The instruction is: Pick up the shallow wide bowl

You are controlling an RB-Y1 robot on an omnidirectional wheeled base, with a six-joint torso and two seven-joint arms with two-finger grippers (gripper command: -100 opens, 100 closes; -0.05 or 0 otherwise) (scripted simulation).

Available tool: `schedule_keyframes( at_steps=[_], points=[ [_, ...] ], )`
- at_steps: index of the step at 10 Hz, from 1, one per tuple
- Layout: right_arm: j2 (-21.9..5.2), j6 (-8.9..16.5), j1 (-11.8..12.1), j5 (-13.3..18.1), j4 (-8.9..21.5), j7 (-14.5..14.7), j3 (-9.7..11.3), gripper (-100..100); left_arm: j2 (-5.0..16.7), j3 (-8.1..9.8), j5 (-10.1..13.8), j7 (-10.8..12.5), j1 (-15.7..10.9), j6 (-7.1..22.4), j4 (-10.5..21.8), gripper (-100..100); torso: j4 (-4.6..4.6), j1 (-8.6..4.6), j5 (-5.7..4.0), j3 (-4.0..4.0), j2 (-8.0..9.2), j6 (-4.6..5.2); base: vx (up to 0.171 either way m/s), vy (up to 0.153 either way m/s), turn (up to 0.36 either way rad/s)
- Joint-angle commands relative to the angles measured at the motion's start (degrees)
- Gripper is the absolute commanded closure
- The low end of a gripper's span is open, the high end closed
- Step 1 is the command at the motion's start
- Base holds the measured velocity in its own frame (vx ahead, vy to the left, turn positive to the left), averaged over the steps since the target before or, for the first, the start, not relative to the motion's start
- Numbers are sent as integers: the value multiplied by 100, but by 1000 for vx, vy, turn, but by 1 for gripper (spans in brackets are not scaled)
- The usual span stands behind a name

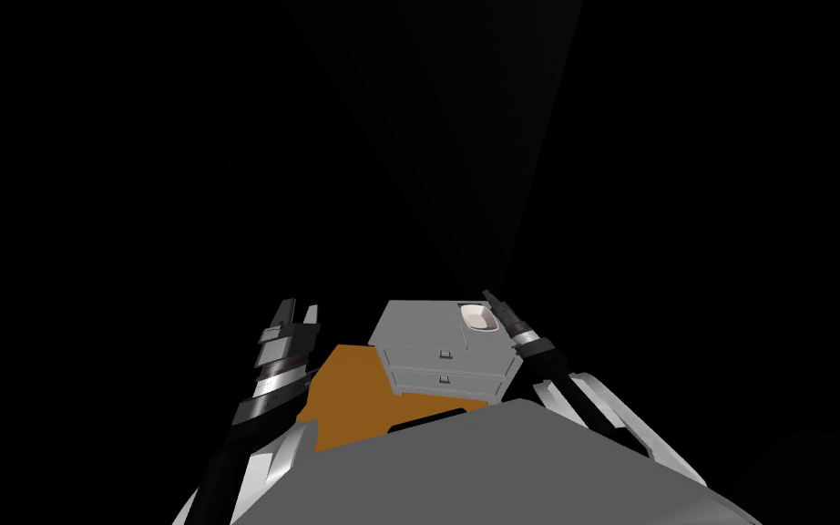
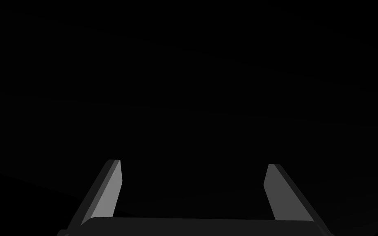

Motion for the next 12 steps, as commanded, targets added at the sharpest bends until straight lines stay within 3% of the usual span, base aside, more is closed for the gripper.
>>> schedule_keyframes(
  at_steps=[1, 3, 4, 6, 7, 10, 12],
  points=[
    [-227, 78, 12, 193, 221, 156, -66, -100, 0, 0, 0, 0, 0, 0, 0, 0, 0, 0, 0, 0, 0, 0, -19, 15, 22],
    [-586, 235, 33, 553, 561, 469, -124, -100, 0, 0, 0, 0, 0, 0, 0, 0, 0, 2, 0, 0, 0, -1, -28, 26, 48],
    [-586, 235, 33, 558, 613, 469, -124, -100, 0, 0, 0, 0, 0, 0, 0, 0, 0, 5, 2, 0, 1, -1, -17, 21, 24],
    [-905, 390, 49, 930, 1031, 806, -157, -100, 0, 0, 0, 0, 0, 0, 0, 0, -1, 3, 1, -2, -3, -1, -17, 25, 67],
    [-953, 390, 49, 930, 1041, 806, -157, -100, 0, 0, 0, 0, 0, 0, 0, 0, -1, 5, 1, -1, -2, 0, -12, 25, 20],
    [-1469, 614, 65, 1483, 1685, 1333, -153, -100, 0, 0, 0, 0, 0, 0, 0, 0, -1, 8, 2, -4, -7, -1, -9, 39, 92],
    [-1682, 685, 68, 1664, 1936, 1531, -137, -100, 0, 0, 0, 0, 0, 0, 0, 0, -1, 10, 3, -4, -7, 1, -2, 35, 45]
  ],
)
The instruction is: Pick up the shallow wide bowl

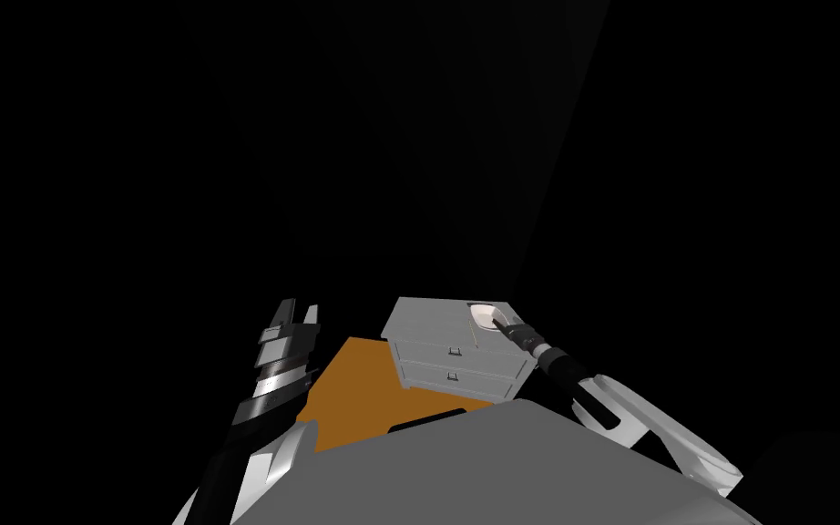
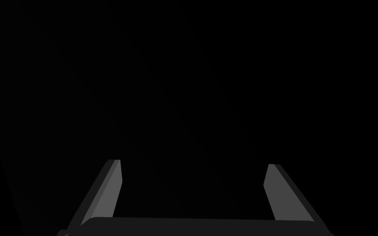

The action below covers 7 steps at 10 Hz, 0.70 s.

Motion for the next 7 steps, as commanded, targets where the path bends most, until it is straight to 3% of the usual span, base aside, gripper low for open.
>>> schedule_keyframes(
  at_steps=[1, 2, 7],
  points=[
    [-281, 90, 35, 261, 286, 286, 12, -100, 0, 0, 0, 0, 0, 0, 0, 0, 0, 0, 0, 0, 0, 0, 0, 45, 141],
    [-281, 90, 35, 261, 378, 291, 12, -100, 0, 0, 0, 0, 0, 0, 0, 0, 0, 3, 1, 0, -1, -1, 4, 37, 63],
    [-803, 276, 31, 765, 1087, 856, 123, -100, 0, 0, 0, 0, 0, 0, 0, 0, 0, 0, 1, -1, -2, 2, 8, 35, 83]
  ],
)
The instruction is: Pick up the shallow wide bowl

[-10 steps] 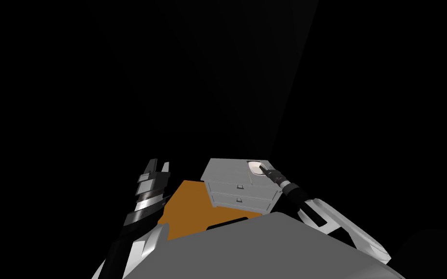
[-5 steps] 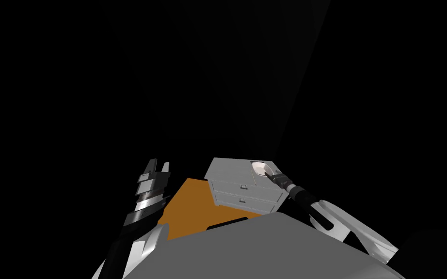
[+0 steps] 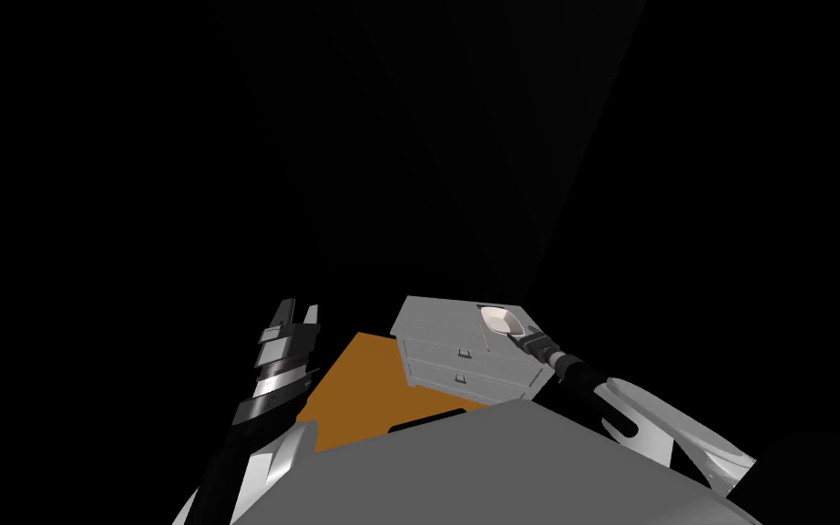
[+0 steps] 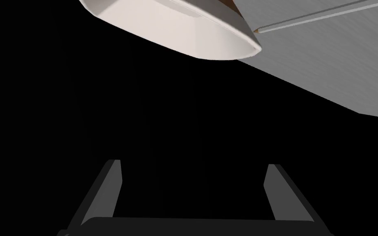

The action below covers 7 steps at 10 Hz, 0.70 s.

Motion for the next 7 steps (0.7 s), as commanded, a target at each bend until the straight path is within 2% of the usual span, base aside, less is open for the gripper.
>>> schedule_keyframes(
  at_steps=[1, 4, 5, 7],
  points=[
    [-203, 66, 3, 255, 286, 286, 60, -100, 0, 0, 0, 0, 0, 0, 0, 0, 0, 0, 0, 0, 0, 0, 28, 59, 183],
    [-518, 168, -11, 548, 884, 689, 171, -100, 0, 0, 0, 0, 1, 0, 0, 0, -1, 5, 1, -1, -1, 4, 17, 54, 113],
    [-518, 168, -11, 548, 884, 689, 171, -100, 0, 0, 0, 0, 0, 0, 0, 0, 0, 7, 2, 0, 1, 1, 15, 34, 59],
    [-802, 255, -30, 810, 1330, 1036, 298, -100, 0, 0, 0, 0, 0, 0, 0, 0, 0, -1, 1, -1, -1, 1, 28, 42, 151]
  ],
)
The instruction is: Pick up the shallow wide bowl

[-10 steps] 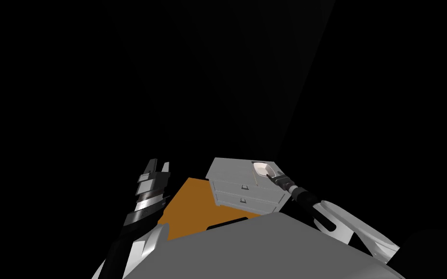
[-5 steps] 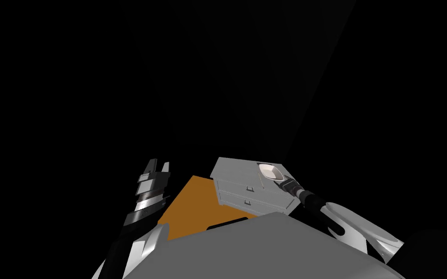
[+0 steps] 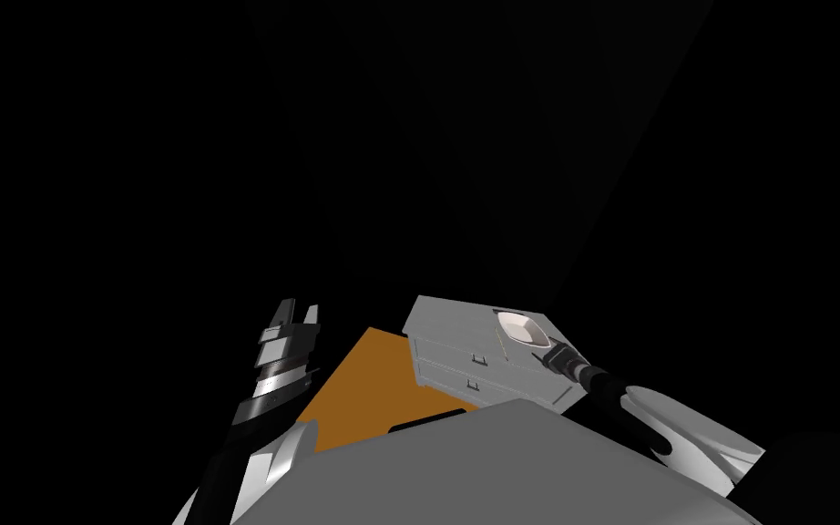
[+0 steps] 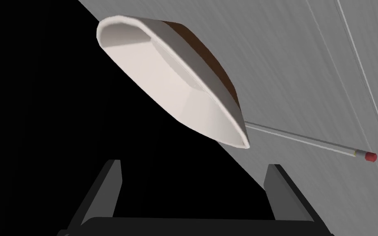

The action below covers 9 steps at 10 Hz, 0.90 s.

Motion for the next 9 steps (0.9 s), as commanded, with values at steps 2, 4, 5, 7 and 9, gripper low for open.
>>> schedule_keyframes(
  at_steps=[2, 4, 5, 7, 9],
  points=[
    [-339, 145, -19, 307, 477, 432, 206, -100, 0, 0, 0, 0, 0, 0, 0, 0, -1, 6, 1, -2, -3, 0, 41, 61, 202],
    [-446, 174, -29, 408, 761, 582, 281, -100, 0, 1, 0, 0, 1, 0, 0, 0, -1, -1, 0, -2, -2, 4, 45, 42, 78],
    [-446, 174, -29, 408, 761, 582, 281, -100, 0, 0, 0, 0, 0, 0, 0, 0, -1, 2, 0, -2, -4, 2, 27, 38, 64],
    [-625, 221, -46, 585, 1136, 854, 432, -100, 0, 0, 0, 0, 0, 0, 0, 0, 1, -2, -1, 2, 3, 2, 33, 42, 158],
    [-757, 252, -58, 725, 1453, 1083, 579, -100, 0, 0, 0, 0, 1, 0, 0, 0, -1, 3, 1, -3, -5, 3, 52, 50, 153]
  ],
)
